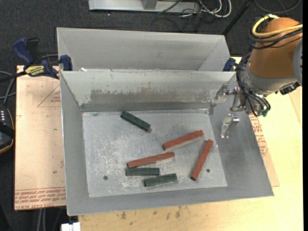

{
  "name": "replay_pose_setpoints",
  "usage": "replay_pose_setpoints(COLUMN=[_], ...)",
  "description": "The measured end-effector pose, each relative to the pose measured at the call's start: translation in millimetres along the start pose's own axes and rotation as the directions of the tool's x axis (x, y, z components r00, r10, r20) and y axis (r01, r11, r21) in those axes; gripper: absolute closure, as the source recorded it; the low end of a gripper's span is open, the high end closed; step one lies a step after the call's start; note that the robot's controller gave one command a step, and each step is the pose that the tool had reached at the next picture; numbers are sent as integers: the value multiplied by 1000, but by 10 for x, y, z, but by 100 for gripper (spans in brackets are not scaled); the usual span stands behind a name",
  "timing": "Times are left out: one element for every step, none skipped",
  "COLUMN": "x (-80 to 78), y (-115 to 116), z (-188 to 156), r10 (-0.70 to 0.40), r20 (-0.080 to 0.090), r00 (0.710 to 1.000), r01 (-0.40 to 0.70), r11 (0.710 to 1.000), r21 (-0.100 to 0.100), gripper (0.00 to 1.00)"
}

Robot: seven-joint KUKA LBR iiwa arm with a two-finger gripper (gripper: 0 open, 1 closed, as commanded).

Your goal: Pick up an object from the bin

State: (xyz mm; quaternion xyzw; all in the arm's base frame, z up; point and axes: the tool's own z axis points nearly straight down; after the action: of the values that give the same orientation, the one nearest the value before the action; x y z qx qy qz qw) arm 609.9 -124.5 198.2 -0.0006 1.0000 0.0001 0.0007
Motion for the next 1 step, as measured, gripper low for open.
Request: replay_pose_setpoints(x=[-89], y=[143], z=[475], r10=[-42], r20=[8], r00=[999], r01=[42], r11=[999], r21=[2], gripper=[0])
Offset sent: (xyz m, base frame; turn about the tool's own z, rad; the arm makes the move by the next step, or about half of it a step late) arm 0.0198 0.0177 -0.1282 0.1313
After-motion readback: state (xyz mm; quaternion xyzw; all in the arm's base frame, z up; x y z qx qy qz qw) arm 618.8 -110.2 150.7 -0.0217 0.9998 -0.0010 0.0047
